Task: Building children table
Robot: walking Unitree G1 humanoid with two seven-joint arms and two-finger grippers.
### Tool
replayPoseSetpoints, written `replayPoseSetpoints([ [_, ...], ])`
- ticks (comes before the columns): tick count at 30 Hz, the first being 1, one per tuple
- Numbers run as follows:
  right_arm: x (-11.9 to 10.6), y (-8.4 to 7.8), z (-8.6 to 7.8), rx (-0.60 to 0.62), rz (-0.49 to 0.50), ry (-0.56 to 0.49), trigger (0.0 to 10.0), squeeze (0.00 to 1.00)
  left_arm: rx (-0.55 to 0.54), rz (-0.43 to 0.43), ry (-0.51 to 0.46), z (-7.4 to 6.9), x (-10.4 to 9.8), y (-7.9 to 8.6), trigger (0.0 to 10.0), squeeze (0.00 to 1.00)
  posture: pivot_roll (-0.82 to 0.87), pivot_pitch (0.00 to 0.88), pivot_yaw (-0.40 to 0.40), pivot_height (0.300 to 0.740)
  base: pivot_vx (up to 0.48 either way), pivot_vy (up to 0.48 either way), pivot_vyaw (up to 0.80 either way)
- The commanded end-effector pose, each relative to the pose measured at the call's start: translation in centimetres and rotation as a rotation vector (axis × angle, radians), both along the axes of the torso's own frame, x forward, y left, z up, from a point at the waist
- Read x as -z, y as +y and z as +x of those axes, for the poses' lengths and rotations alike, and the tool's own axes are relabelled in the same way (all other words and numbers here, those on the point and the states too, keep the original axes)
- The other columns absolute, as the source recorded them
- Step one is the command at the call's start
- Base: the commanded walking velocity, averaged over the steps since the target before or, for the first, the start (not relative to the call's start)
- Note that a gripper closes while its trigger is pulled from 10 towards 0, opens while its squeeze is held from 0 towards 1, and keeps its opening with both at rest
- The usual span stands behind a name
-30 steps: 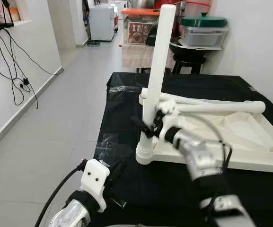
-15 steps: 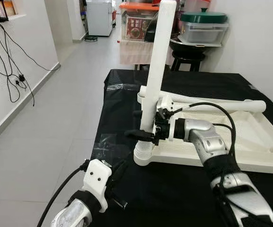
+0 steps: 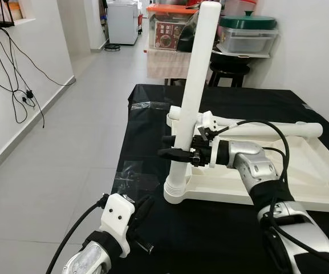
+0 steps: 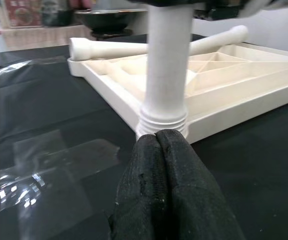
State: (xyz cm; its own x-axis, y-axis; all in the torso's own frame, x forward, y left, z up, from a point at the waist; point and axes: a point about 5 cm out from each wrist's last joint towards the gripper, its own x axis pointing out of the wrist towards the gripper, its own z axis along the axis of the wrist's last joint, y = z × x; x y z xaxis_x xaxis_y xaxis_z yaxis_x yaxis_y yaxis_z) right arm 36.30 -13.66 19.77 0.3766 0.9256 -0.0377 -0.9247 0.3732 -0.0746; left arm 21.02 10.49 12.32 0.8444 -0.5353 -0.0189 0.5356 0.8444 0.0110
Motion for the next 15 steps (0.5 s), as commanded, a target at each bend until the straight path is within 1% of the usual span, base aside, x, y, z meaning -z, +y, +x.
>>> replayPoseSetpoints([
  [1, 1.2, -0.8, 0.0, 0.121, -0.044, 0.007, 0.0, 0.00, 0.008, -0.002, 0.000, -0.2, 0.2, -0.1, 10.0, 0.00, 0.08, 0.000, -0.085, 0.740, 0.000, 0.000, 0.00],
  [2, 1.2, -0.8, 0.0, 0.121, -0.044, 0.007, 0.0, 0.00, 0.008, -0.002, 0.000, -0.2, 0.2, -0.1, 10.0, 0.00, 0.08, 0.000, -0.085, 0.740, 0.000, 0.000, 0.00],
  [3, 2.2, -0.8, 0.0, 0.257, -0.058, 0.030, 0.0, 0.00, 0.007, -0.001, -0.001, -0.2, 0.2, -0.1, 10.0, 0.00, 0.08, 0.000, -0.092, 0.740, 0.000, 0.000, 0.00],
  [4, 3.0, -0.8, 0.6, 0.578, -0.074, 0.032, 0.0, 0.00, 0.006, 0.001, -0.002, -0.3, 0.2, 0.0, 10.0, 0.00, 0.08, 0.000, -0.094, 0.740, 0.000, 0.000, 0.00],
  [5, 5.5, 3.0, -3.4, 0.743, 0.045, 0.273, 0.0, 0.00, 0.004, 0.004, -0.004, -0.3, 0.0, 0.2, 10.0, 0.00, 0.08, 0.016, -0.089, 0.740, 0.000, 0.000, 0.00],
  [6, 5.5, 3.0, -3.4, 0.743, 0.045, 0.273, 0.0, 0.00, 0.004, 0.004, -0.004, -0.3, 0.0, 0.2, 10.0, 0.00, 0.08, 0.016, -0.089, 0.740, 0.000, 0.000, 0.00],
  [7, 5.9, 3.7, -4.5, 0.797, 0.058, 0.273, 0.0, 0.00, 0.004, 0.005, -0.004, -0.3, 0.0, 0.3, 10.0, 0.00, 0.07, 0.013, -0.073, 0.740, 0.000, 0.000, 0.00],
  [8, 6.0, 4.1, -5.1, 0.805, 0.064, 0.255, 0.0, 0.00, 0.003, 0.005, -0.004, -0.3, 0.0, 0.3, 10.0, 0.00, 0.06, 0.009, -0.068, 0.740, 0.000, 0.000, 0.00],
  [9, 6.0, 4.1, -5.1, 0.805, 0.064, 0.255, 0.0, 0.00, 0.003, 0.005, -0.004, -0.3, 0.0, 0.3, 10.0, 0.00, 0.06, 0.009, -0.068, 0.740, 0.000, 0.000, 0.00],
  [11, 7.1, 5.2, -5.0, 0.744, 0.062, 0.276, 0.0, 0.00, 0.000, 0.005, -0.004, -0.3, 0.1, 0.3, 10.0, 0.00, 0.07, 0.000, -0.064, 0.740, 0.000, 0.000, 0.00],
  [12, 7.1, 5.3, -4.6, 0.726, 0.057, 0.250, 0.0, 0.00, 0.001, 0.010, -0.001, -0.3, 0.1, 0.3, 10.0, 0.00, 0.08, 0.000, -0.067, 0.740, 0.000, 0.000, 0.00],
  [13, 7.1, 5.3, -4.6, 0.726, 0.057, 0.250, 0.0, 0.00, 0.001, 0.010, -0.001, -0.3, 0.1, 0.3, 10.0, 0.00, 0.08, 0.000, -0.067, 0.740, 0.000, 0.000, 0.00],
  [15, 6.7, 4.9, -3.6, 0.743, 0.040, 0.200, 0.0, 0.00, -0.001, 0.013, 0.001, -0.2, 0.1, 0.3, 10.0, 0.00, 0.08, 0.000, -0.067, 0.740, 0.000, 0.000, 0.00],
])
